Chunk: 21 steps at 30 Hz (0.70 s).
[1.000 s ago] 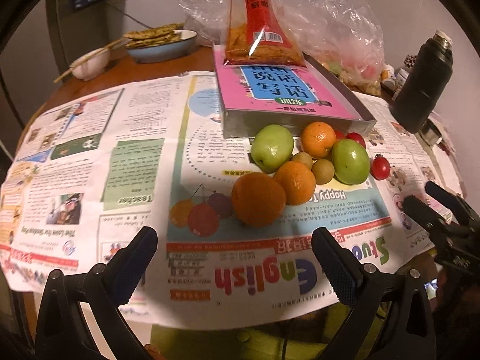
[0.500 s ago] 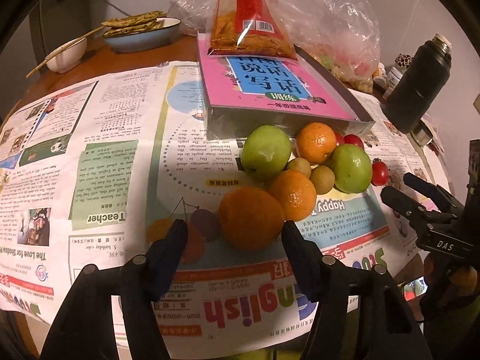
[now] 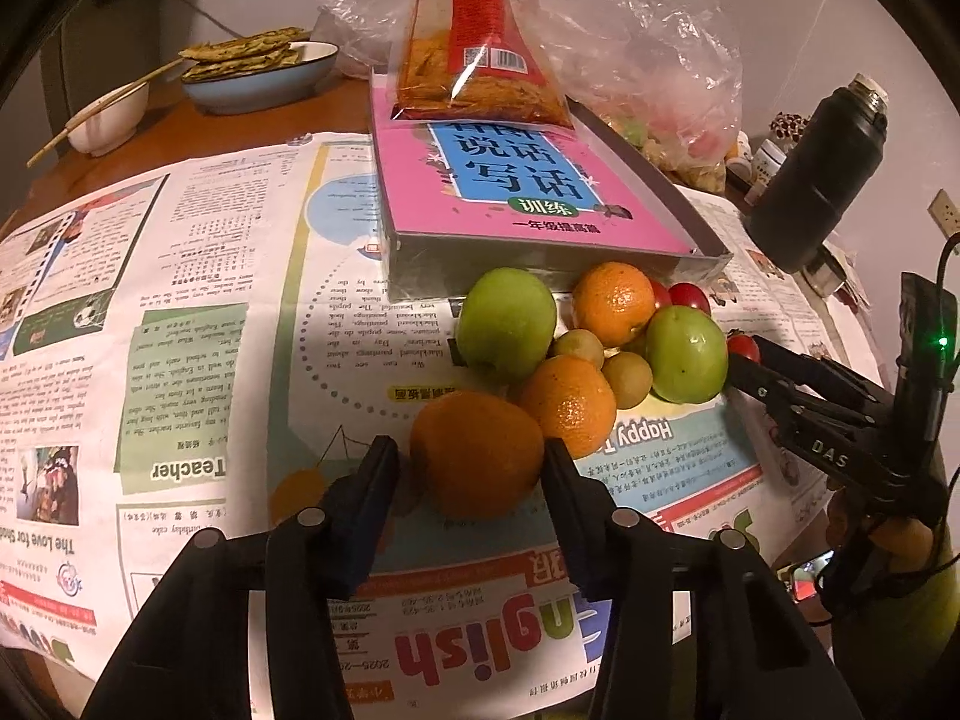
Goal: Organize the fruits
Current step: 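Grasp a large orange with the left tool while the right tool grasps a cherry tomato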
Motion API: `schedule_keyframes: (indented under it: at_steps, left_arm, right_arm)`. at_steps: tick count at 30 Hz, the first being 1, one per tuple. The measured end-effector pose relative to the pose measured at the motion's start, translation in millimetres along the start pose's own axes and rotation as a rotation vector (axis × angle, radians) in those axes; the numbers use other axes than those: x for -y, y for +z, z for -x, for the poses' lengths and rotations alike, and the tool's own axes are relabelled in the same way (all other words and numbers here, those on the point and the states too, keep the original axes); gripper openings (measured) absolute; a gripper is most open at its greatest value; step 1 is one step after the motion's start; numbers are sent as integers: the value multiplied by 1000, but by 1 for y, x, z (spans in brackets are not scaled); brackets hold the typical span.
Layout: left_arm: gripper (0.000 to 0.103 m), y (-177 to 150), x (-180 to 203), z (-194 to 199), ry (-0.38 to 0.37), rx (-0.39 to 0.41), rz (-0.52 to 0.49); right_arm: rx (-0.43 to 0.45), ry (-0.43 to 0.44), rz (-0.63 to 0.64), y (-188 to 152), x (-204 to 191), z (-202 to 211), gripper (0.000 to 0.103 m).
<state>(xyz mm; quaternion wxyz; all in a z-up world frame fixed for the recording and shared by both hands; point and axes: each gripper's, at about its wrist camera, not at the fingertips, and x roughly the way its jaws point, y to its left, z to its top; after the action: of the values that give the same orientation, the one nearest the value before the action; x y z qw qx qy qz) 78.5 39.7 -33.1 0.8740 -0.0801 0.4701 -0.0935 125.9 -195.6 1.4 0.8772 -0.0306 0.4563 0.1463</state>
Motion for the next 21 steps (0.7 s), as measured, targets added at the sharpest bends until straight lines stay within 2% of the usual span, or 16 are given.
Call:
schedule_keyframes:
  at_steps: [2,3,8,21]
  left_arm:
    - [45,1,-1,0,-16,-2,2]
    - [45,1,-1,0,-19,-5,2]
    - [45,2,-4,1,-22,-10,8]
    - [45,26,-11,23,31,52,15]
  right_arm:
    - [5,12,6,1,-1,-1,38]
    - [6,19,11,2,-1,-1,31]
    - [18,22,11,3,-1,0,31]
    - [91,50,6,23,3,18,31]
